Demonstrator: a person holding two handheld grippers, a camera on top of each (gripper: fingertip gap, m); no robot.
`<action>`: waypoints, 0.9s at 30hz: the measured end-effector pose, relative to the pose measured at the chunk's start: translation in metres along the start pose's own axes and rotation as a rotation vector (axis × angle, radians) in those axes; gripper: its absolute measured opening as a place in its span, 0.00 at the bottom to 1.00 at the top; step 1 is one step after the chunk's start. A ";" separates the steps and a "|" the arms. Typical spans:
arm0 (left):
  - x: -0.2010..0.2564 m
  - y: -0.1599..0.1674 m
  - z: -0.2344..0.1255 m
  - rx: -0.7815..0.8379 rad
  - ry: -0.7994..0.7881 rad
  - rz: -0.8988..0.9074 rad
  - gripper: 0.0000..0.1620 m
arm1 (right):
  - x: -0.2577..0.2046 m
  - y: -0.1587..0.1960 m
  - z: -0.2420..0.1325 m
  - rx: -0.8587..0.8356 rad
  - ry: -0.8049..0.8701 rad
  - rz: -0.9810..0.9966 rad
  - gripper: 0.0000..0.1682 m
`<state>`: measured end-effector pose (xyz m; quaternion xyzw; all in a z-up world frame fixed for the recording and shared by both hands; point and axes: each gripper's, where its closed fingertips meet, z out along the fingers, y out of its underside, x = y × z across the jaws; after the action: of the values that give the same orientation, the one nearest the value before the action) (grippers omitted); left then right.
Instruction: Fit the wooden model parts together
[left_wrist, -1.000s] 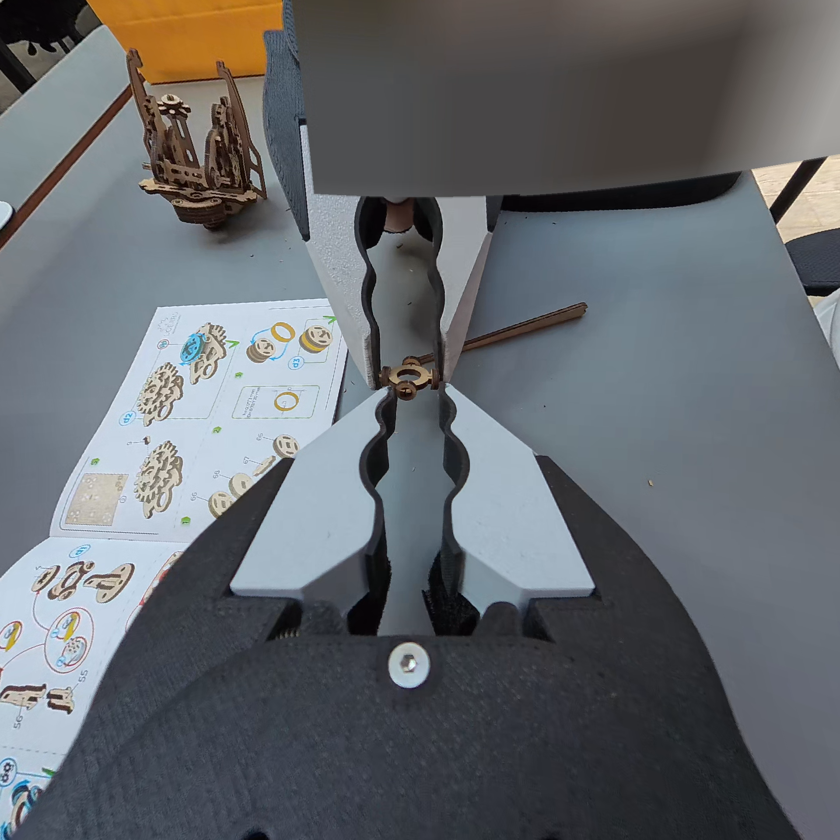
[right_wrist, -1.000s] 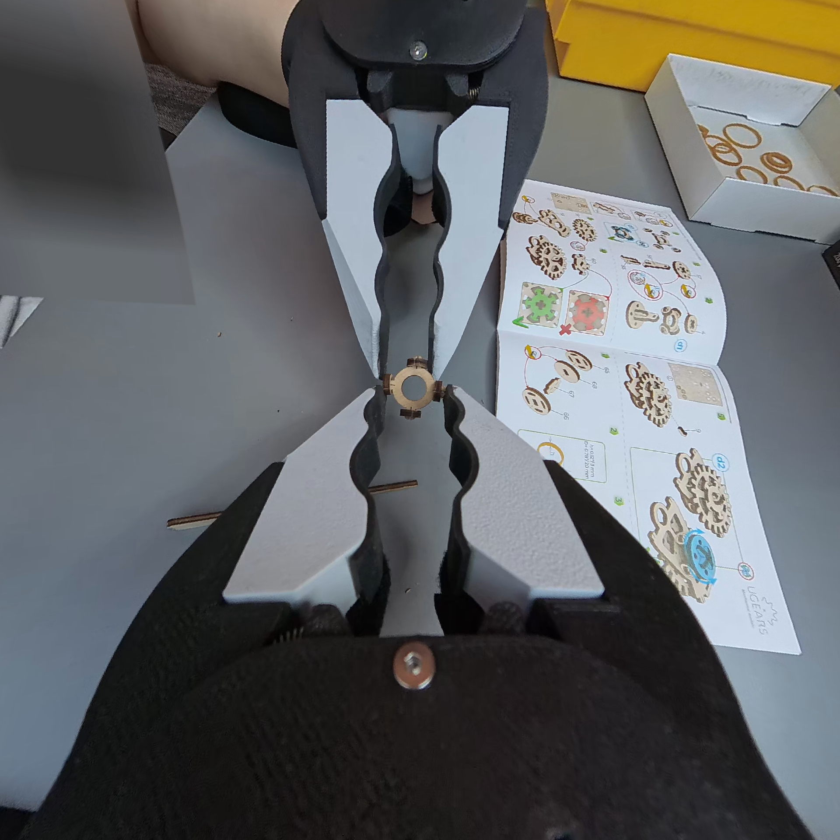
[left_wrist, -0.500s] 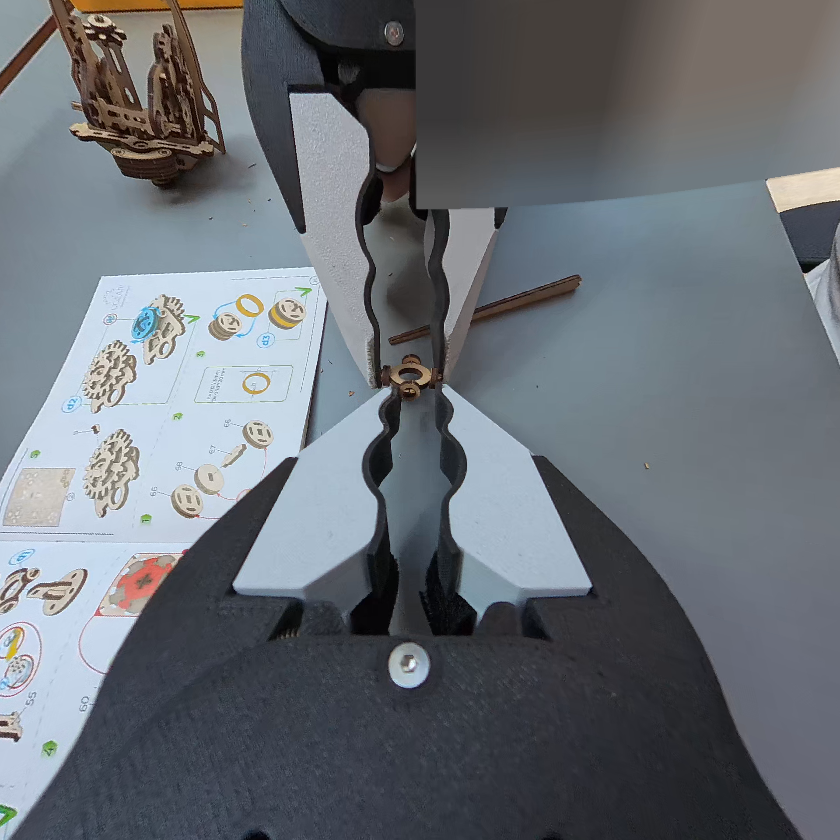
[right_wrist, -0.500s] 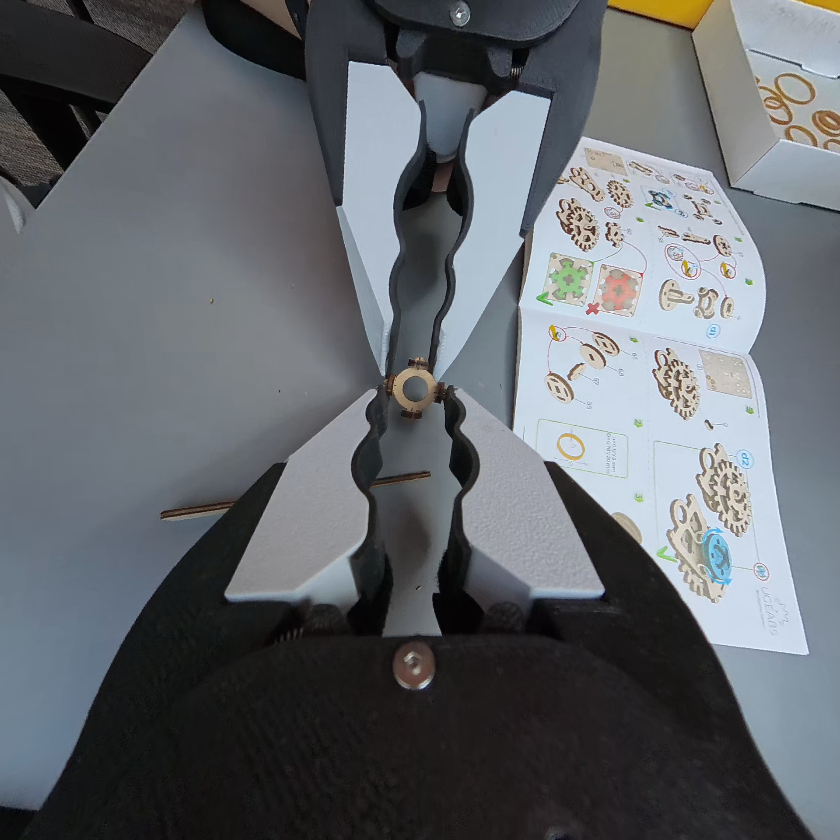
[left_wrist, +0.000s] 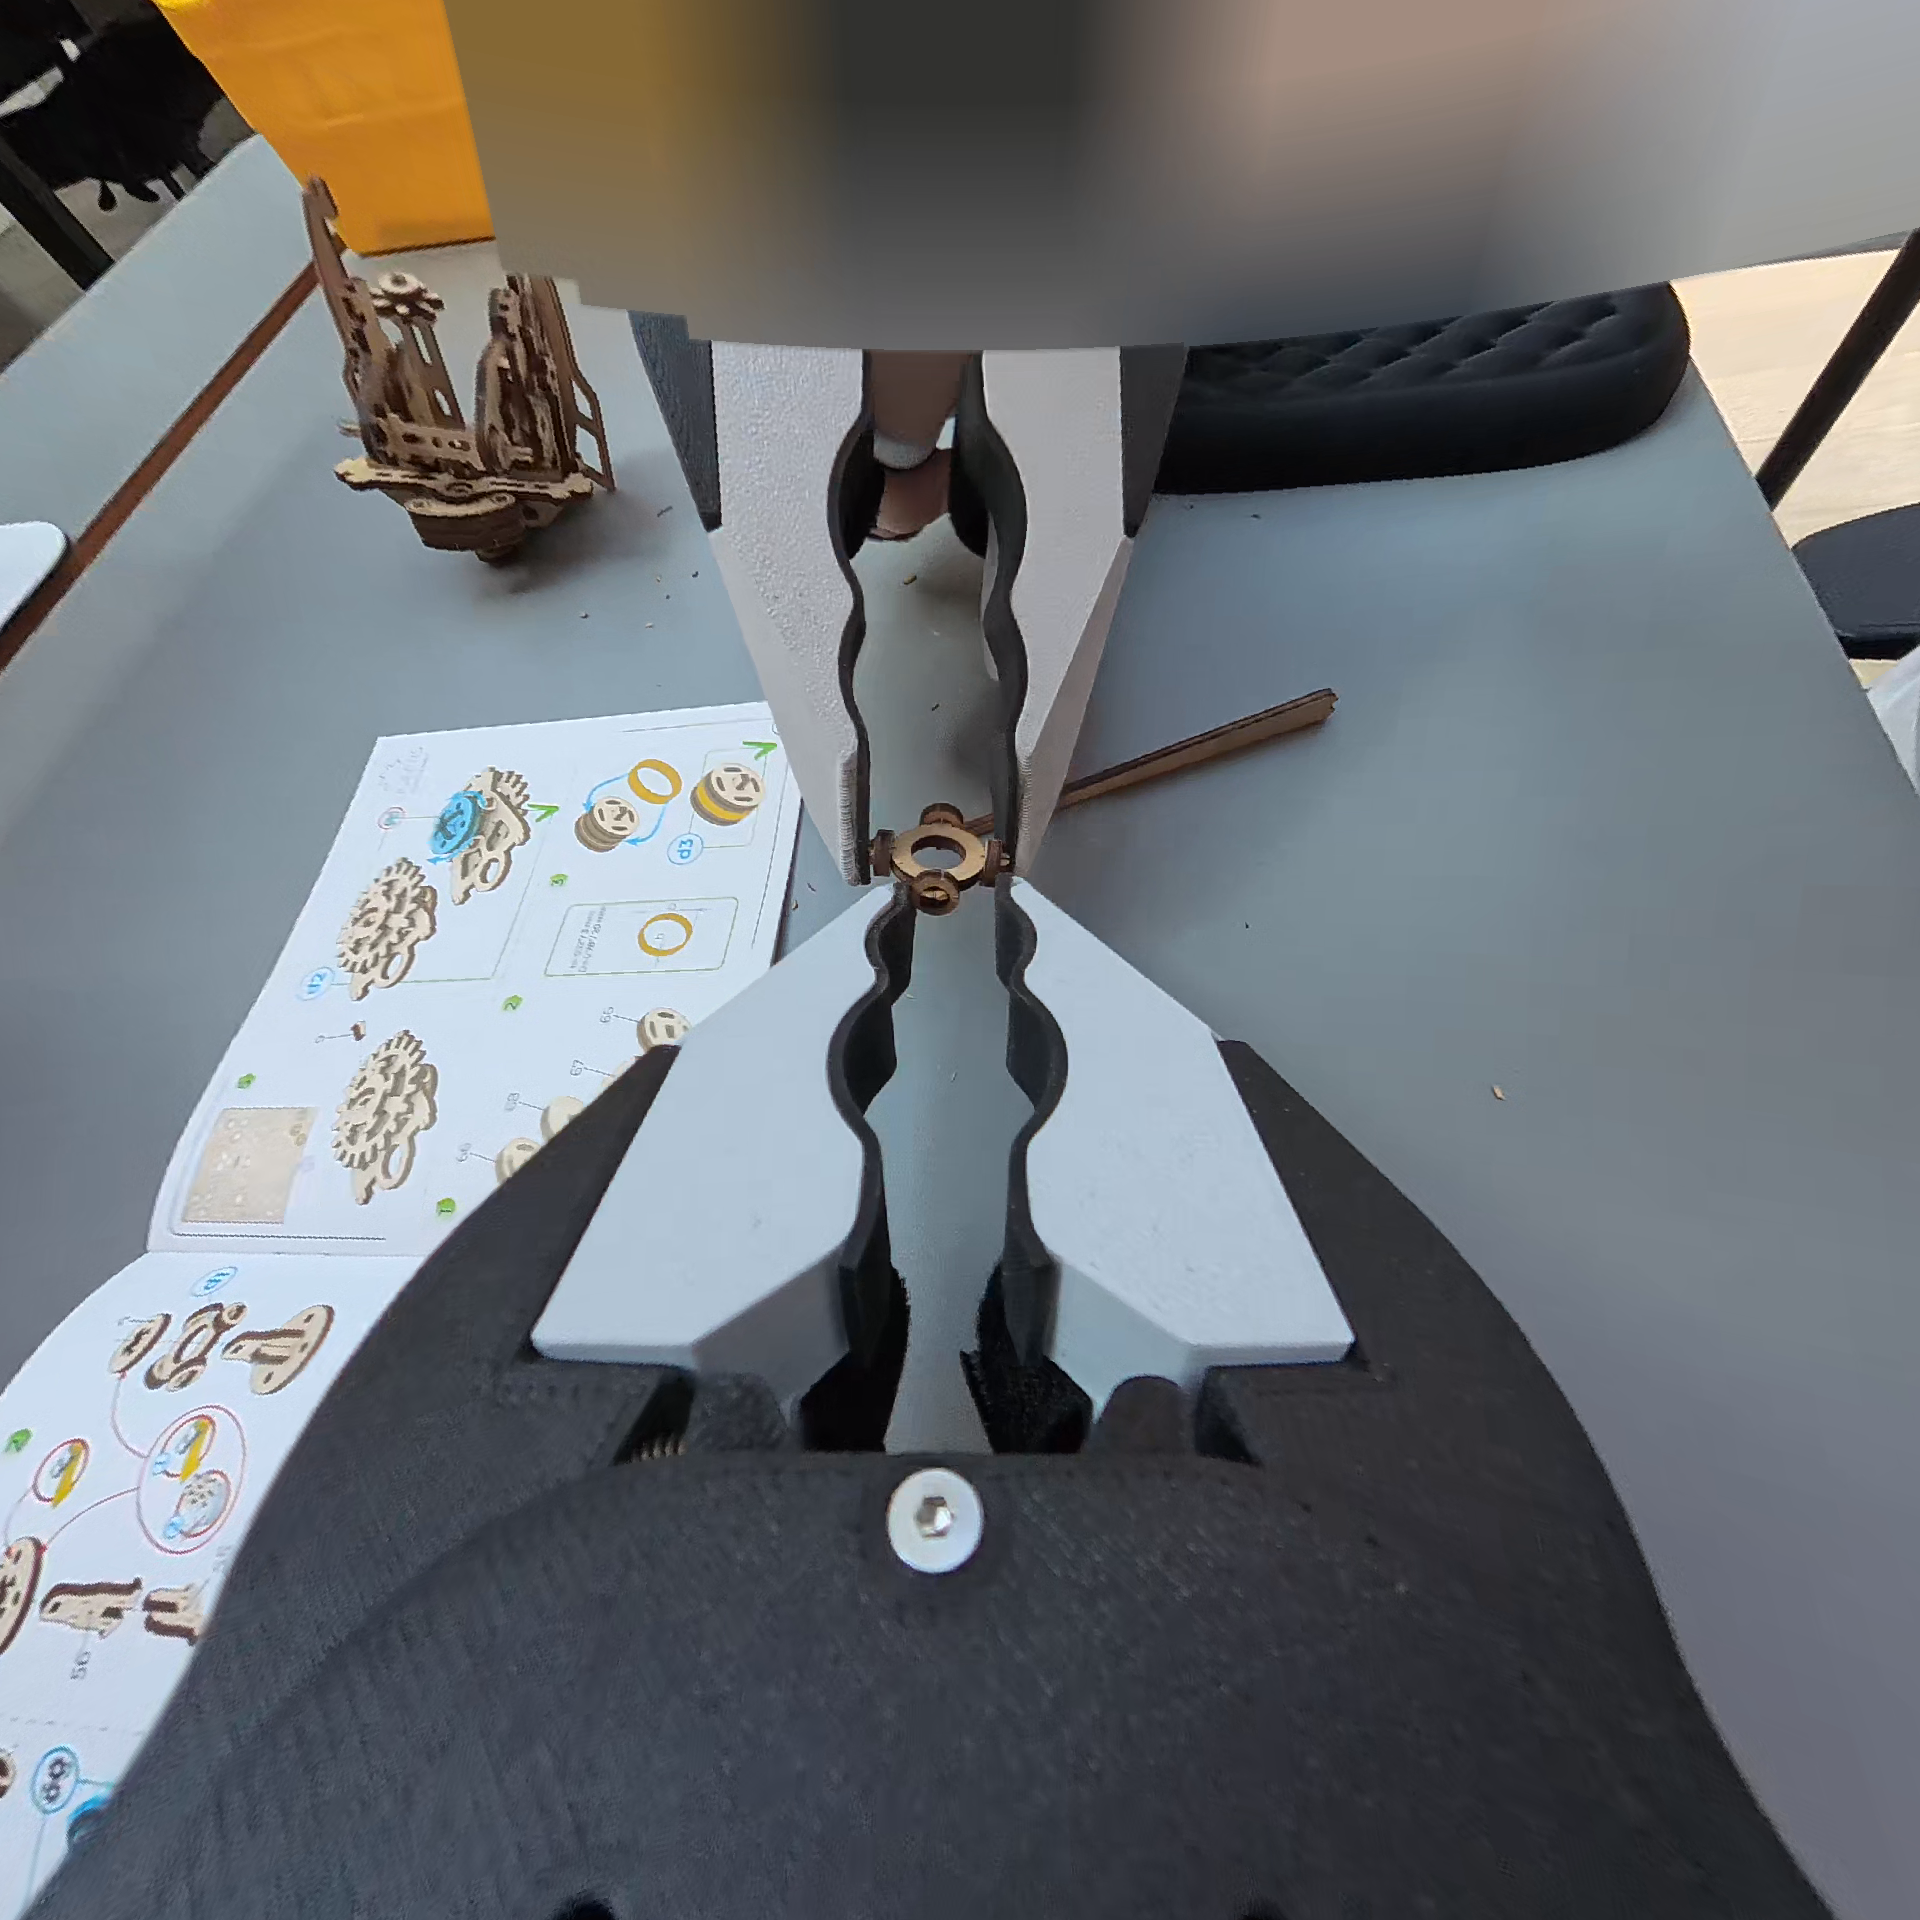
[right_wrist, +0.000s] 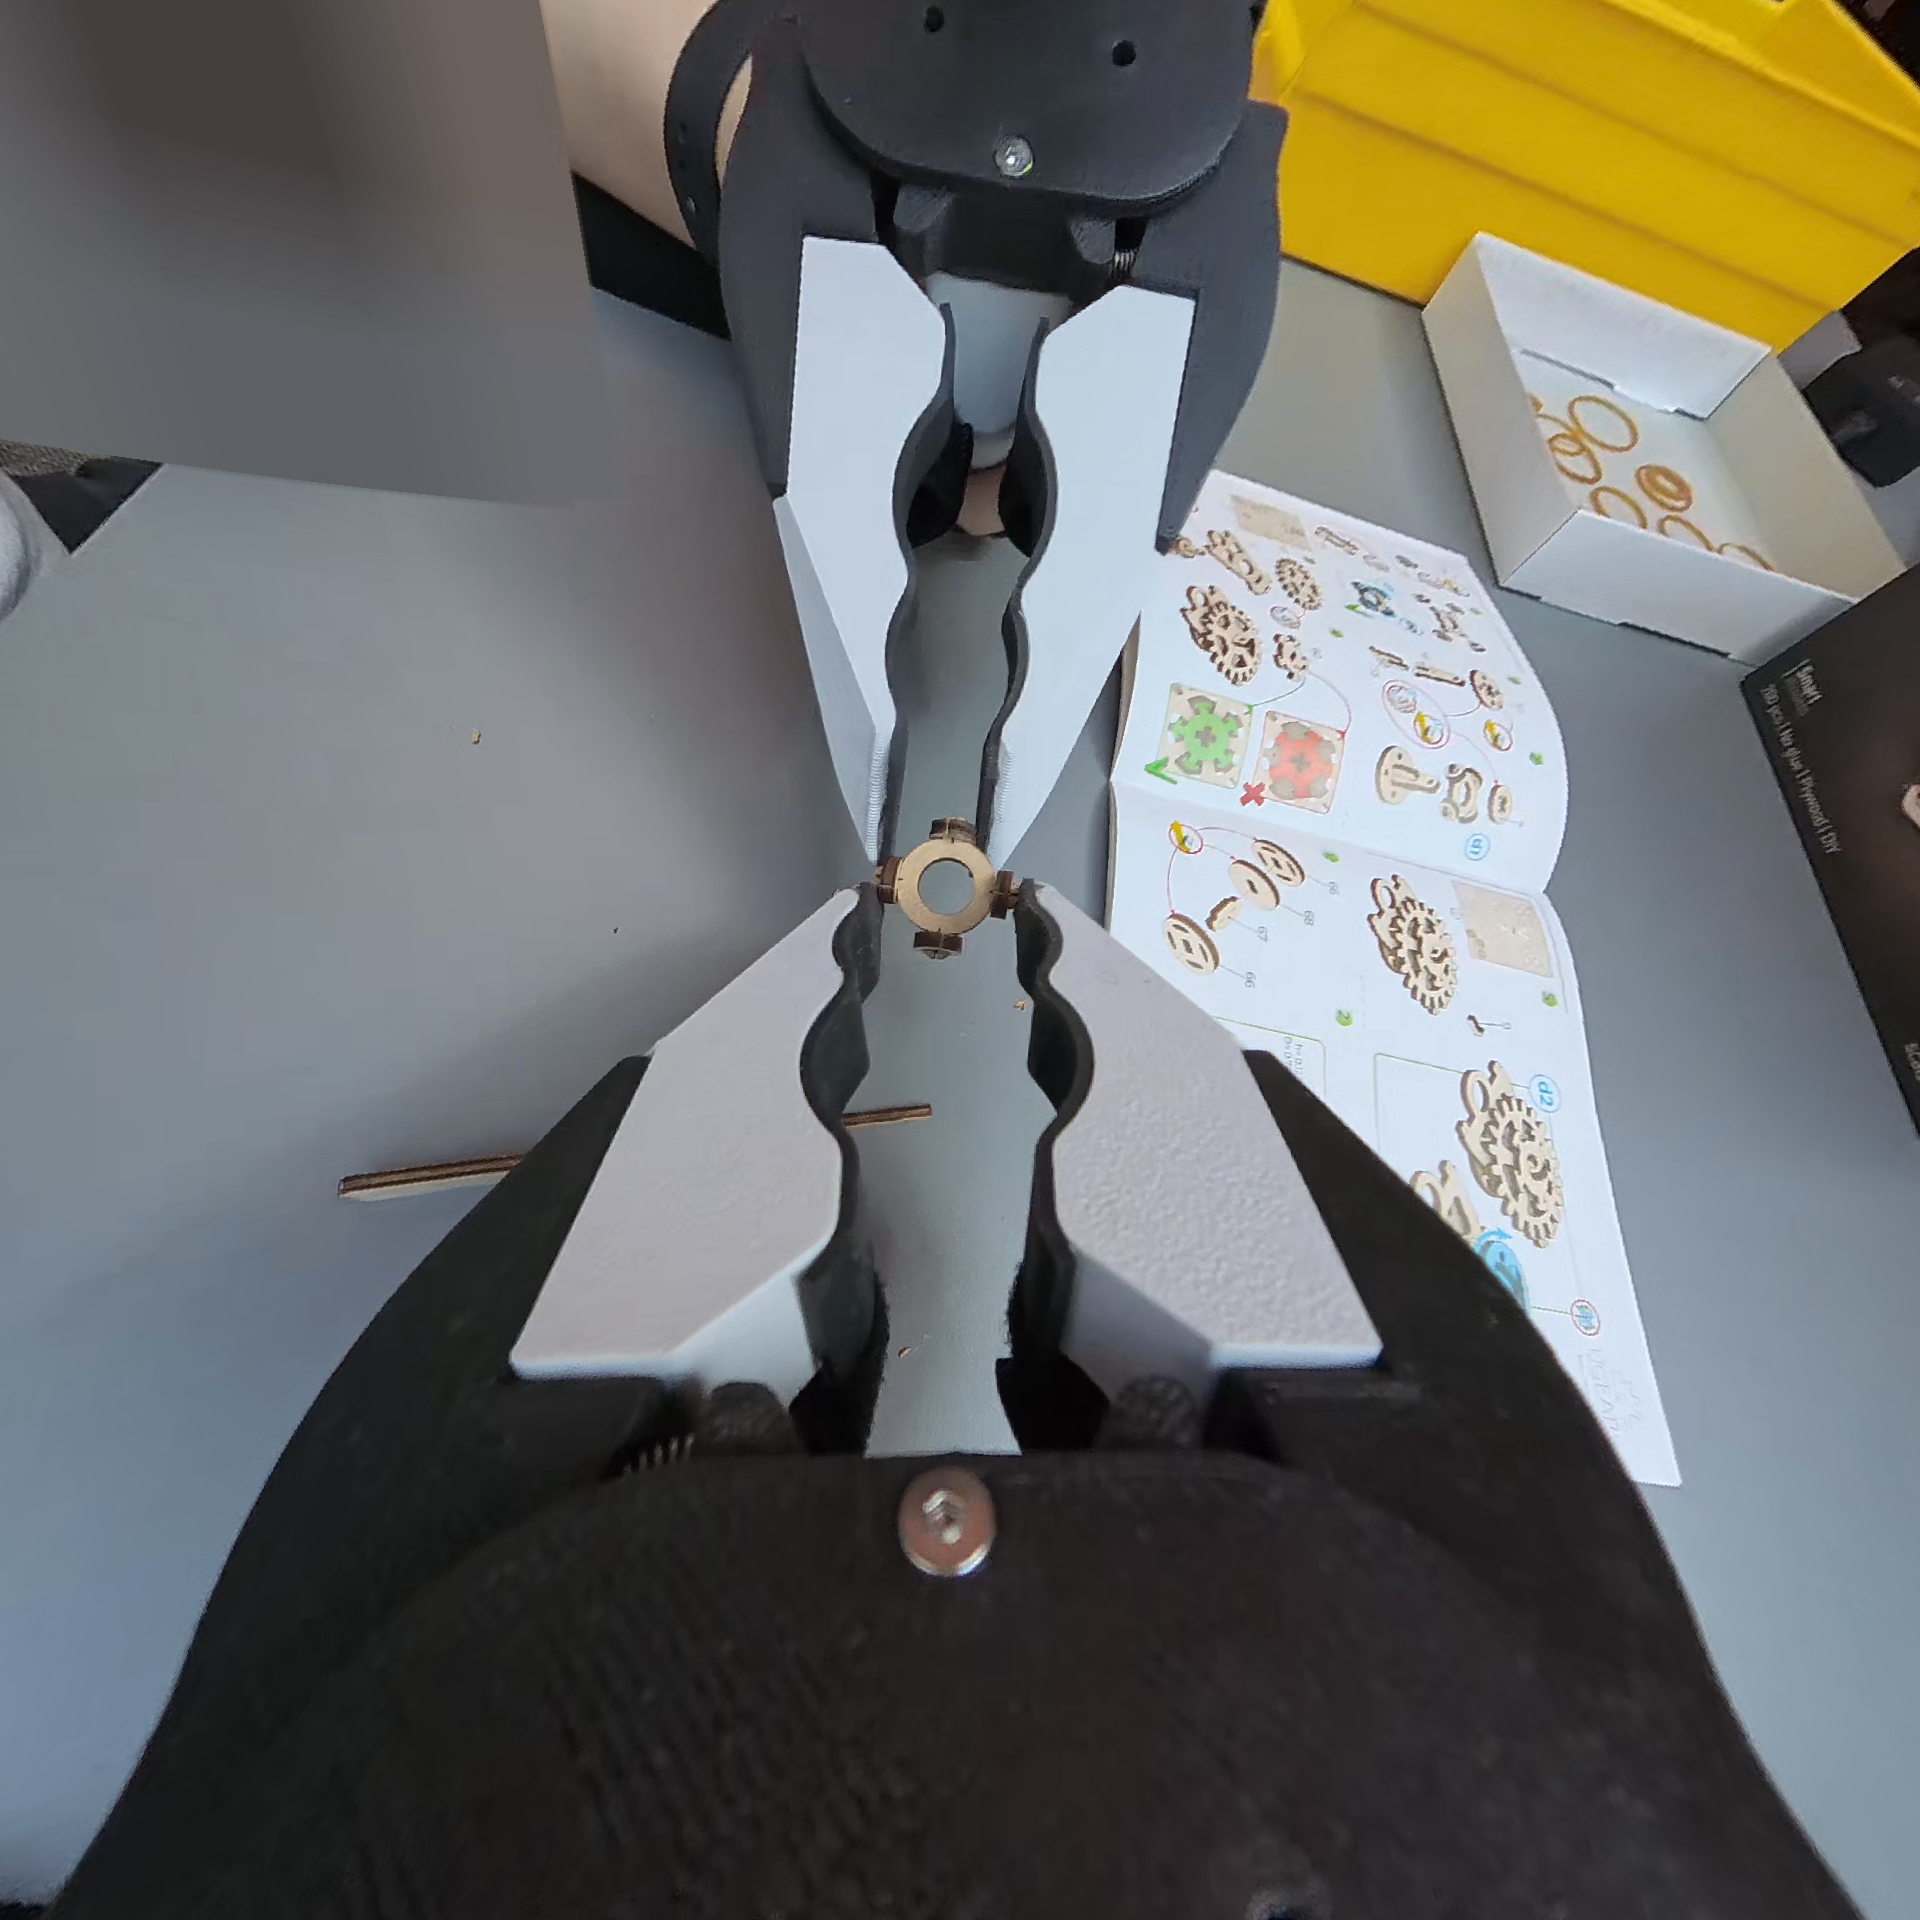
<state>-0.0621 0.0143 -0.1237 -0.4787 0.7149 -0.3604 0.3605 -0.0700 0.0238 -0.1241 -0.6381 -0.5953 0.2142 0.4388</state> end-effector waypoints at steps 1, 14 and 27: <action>-0.001 -0.003 -0.002 0.012 -0.012 0.014 0.08 | 0.001 -0.003 -0.002 0.018 0.006 -0.003 0.15; -0.002 -0.024 -0.015 0.129 -0.051 0.076 0.08 | 0.004 -0.021 -0.015 0.142 0.057 -0.105 0.10; -0.009 -0.020 -0.015 0.113 -0.071 0.053 0.04 | 0.011 -0.022 -0.015 0.128 0.127 -0.119 0.13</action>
<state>-0.0635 0.0193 -0.0979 -0.4510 0.6926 -0.3733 0.4215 -0.0682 0.0275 -0.0954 -0.5845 -0.5883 0.1845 0.5274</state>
